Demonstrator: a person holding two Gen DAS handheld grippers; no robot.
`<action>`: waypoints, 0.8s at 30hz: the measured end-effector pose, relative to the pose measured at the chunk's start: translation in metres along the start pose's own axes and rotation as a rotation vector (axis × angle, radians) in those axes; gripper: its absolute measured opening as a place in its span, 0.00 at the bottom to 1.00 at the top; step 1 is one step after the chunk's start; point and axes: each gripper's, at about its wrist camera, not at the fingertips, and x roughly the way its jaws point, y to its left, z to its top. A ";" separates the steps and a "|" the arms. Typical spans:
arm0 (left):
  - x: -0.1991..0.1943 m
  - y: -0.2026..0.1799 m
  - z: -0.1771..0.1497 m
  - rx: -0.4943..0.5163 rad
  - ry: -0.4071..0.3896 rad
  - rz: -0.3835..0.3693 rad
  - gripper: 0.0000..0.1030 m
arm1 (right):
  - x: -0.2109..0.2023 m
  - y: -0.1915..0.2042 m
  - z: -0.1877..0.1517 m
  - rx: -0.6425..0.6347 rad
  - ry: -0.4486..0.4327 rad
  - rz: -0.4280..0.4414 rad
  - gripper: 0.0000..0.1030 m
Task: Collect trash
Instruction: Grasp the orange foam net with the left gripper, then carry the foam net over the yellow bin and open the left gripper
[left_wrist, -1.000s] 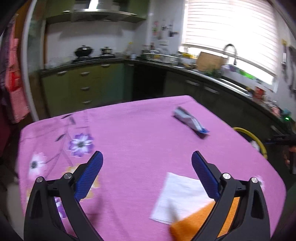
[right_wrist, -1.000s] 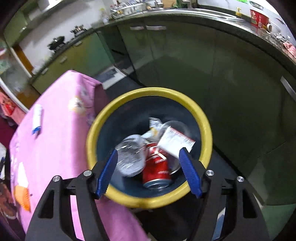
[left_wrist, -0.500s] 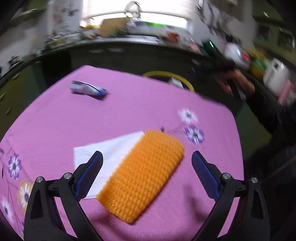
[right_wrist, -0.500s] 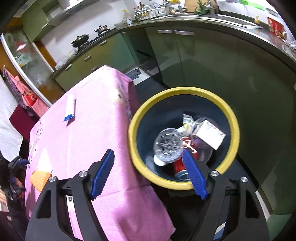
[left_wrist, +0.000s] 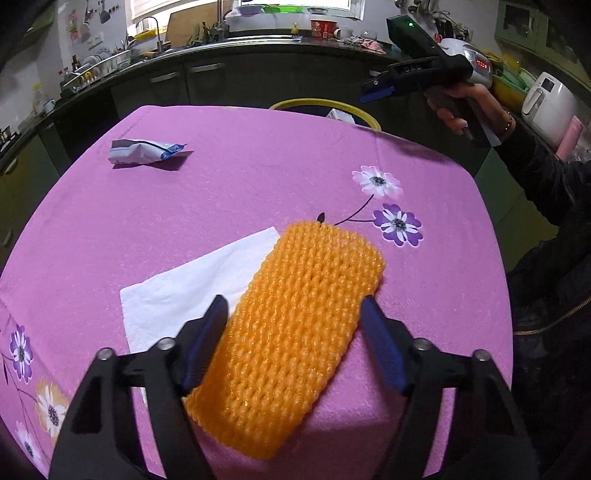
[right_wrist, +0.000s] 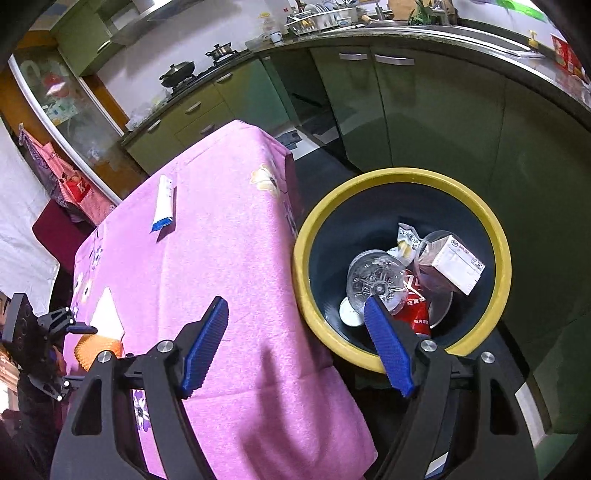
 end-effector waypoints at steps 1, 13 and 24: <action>0.000 0.000 -0.001 -0.005 0.000 0.008 0.64 | -0.001 0.000 0.000 -0.001 0.001 0.002 0.73; -0.018 -0.013 0.001 -0.035 -0.052 0.081 0.15 | -0.002 0.005 0.000 -0.015 0.002 0.007 0.73; -0.032 -0.040 0.039 -0.036 -0.085 0.125 0.11 | -0.007 -0.002 0.001 -0.018 -0.010 -0.013 0.73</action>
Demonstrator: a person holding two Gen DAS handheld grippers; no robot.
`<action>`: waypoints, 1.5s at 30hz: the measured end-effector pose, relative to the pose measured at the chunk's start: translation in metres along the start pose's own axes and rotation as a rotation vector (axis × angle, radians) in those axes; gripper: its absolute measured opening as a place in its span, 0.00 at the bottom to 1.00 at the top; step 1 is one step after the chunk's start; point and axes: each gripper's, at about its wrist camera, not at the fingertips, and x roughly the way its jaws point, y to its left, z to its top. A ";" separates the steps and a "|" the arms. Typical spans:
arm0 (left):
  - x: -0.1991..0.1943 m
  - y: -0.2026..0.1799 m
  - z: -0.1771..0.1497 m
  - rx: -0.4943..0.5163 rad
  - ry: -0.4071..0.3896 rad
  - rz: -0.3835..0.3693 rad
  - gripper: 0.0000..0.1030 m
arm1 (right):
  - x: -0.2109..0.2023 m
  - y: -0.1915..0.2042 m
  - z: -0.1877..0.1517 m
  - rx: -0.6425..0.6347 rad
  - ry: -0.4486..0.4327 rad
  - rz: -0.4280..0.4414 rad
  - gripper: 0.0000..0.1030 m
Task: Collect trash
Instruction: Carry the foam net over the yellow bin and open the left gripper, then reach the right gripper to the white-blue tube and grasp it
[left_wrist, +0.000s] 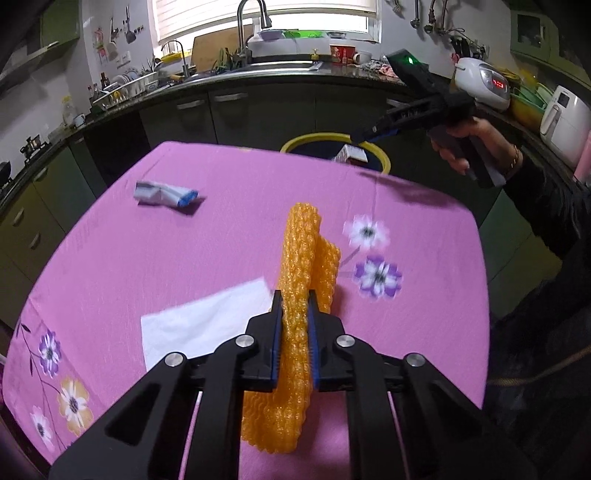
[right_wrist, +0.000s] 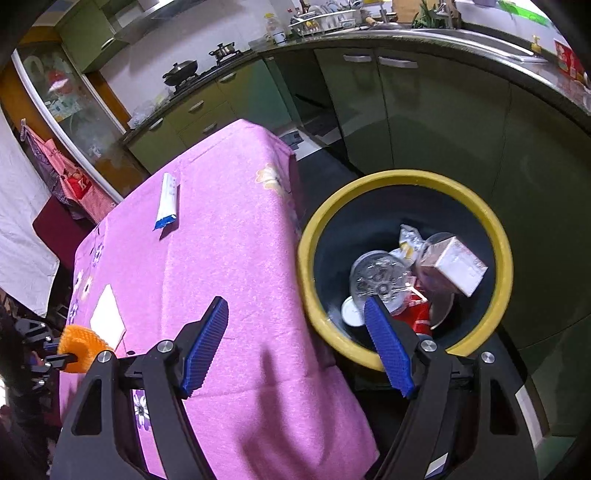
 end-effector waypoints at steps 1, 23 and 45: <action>0.000 -0.002 0.008 -0.001 -0.003 -0.001 0.11 | -0.003 -0.002 0.000 0.000 -0.007 -0.011 0.73; 0.248 -0.042 0.268 0.089 0.108 -0.092 0.12 | -0.073 -0.111 -0.023 0.167 -0.124 -0.082 0.73; 0.100 0.016 0.191 -0.279 -0.147 0.005 0.77 | -0.056 -0.081 -0.015 0.117 -0.076 -0.063 0.79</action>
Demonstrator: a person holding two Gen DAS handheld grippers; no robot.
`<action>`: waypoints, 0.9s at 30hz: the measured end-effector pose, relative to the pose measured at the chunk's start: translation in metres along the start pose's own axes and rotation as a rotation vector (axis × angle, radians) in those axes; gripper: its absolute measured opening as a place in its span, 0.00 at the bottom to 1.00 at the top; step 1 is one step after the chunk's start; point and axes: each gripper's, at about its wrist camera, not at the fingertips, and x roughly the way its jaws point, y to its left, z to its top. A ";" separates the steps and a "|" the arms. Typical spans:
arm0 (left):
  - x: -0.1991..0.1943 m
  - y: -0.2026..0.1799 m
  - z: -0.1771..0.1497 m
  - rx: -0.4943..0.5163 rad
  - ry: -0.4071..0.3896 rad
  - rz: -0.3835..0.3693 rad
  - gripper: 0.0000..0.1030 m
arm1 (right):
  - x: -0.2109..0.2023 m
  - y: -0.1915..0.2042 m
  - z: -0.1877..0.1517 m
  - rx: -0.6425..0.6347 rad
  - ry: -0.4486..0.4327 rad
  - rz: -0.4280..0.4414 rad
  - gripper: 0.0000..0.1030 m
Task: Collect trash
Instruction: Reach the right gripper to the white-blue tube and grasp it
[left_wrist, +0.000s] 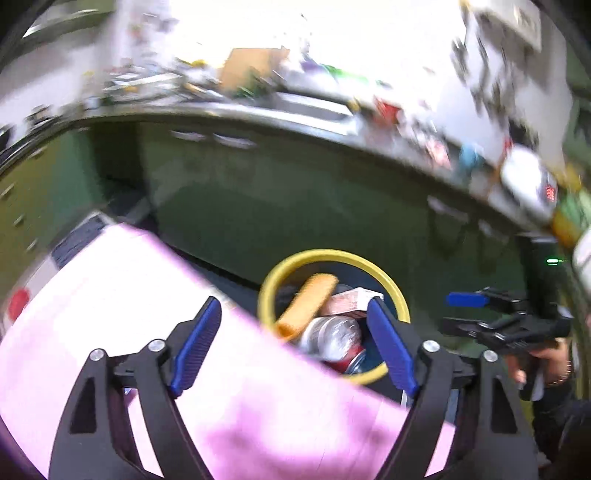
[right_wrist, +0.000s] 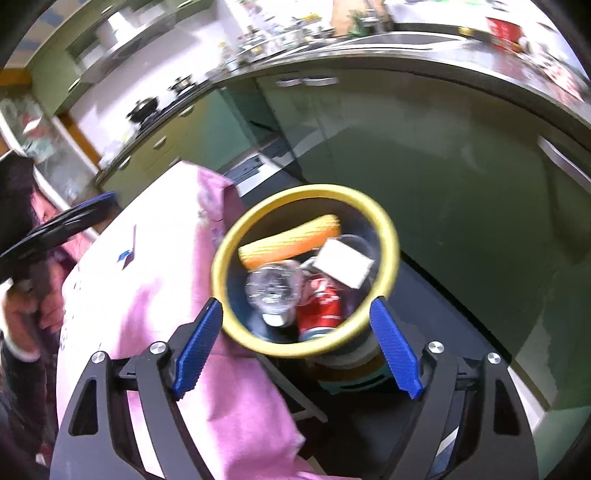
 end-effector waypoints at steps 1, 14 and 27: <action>-0.028 0.016 -0.018 -0.045 -0.045 0.031 0.80 | 0.006 0.013 0.002 -0.026 0.008 0.011 0.79; -0.174 0.159 -0.166 -0.394 -0.285 0.516 0.90 | 0.111 0.236 0.039 -0.428 0.115 0.121 0.76; -0.177 0.181 -0.189 -0.452 -0.280 0.559 0.90 | 0.258 0.352 0.078 -0.543 0.325 0.009 0.55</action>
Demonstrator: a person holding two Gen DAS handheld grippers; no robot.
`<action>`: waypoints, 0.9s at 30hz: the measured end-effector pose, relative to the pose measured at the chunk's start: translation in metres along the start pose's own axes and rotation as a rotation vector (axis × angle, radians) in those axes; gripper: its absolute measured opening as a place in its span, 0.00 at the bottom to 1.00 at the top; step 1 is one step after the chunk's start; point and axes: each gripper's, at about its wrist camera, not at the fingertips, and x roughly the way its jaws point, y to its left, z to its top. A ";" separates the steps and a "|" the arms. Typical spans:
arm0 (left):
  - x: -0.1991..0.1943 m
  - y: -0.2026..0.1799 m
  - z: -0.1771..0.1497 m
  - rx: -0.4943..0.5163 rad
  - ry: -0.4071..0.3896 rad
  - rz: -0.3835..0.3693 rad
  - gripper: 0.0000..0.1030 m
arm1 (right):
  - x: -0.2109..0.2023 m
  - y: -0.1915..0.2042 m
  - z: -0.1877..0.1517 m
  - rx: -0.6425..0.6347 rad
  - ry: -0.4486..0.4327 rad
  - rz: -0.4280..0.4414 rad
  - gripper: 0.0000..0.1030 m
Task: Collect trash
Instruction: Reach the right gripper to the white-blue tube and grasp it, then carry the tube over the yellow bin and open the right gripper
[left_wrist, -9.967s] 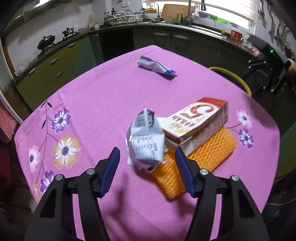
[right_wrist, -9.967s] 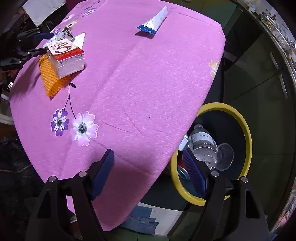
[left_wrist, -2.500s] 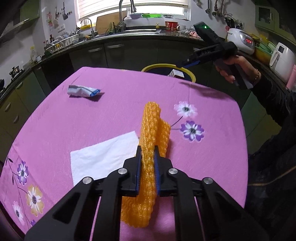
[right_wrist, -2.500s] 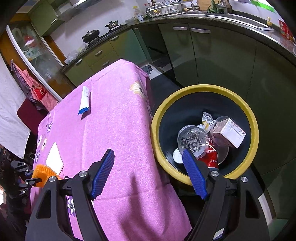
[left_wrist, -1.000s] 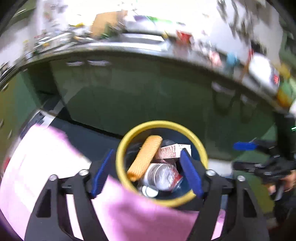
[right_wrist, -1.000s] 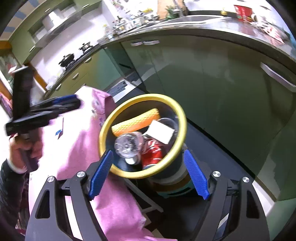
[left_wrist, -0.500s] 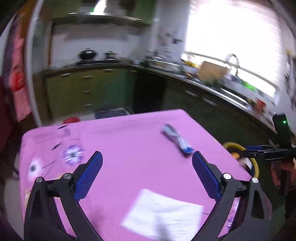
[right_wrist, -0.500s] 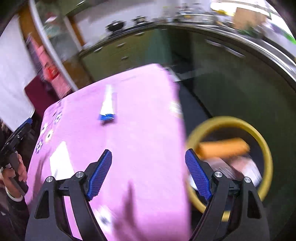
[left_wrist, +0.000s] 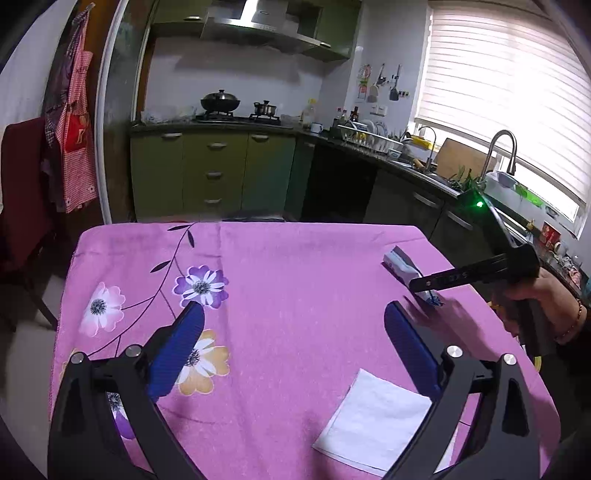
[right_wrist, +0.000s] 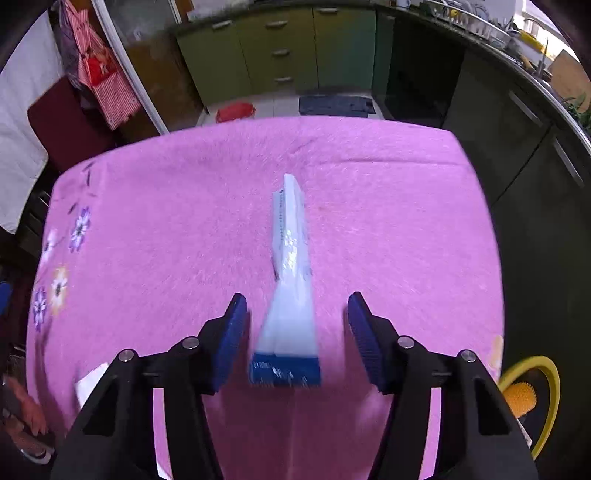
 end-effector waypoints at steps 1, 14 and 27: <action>0.000 0.001 0.000 -0.007 0.004 -0.008 0.90 | 0.003 0.000 0.000 -0.004 0.003 -0.008 0.53; 0.001 -0.005 -0.004 0.014 0.011 -0.039 0.91 | 0.010 0.002 -0.004 -0.004 -0.010 -0.025 0.26; 0.002 -0.014 -0.008 0.053 0.019 -0.037 0.91 | -0.055 0.014 -0.052 -0.068 -0.143 -0.032 0.26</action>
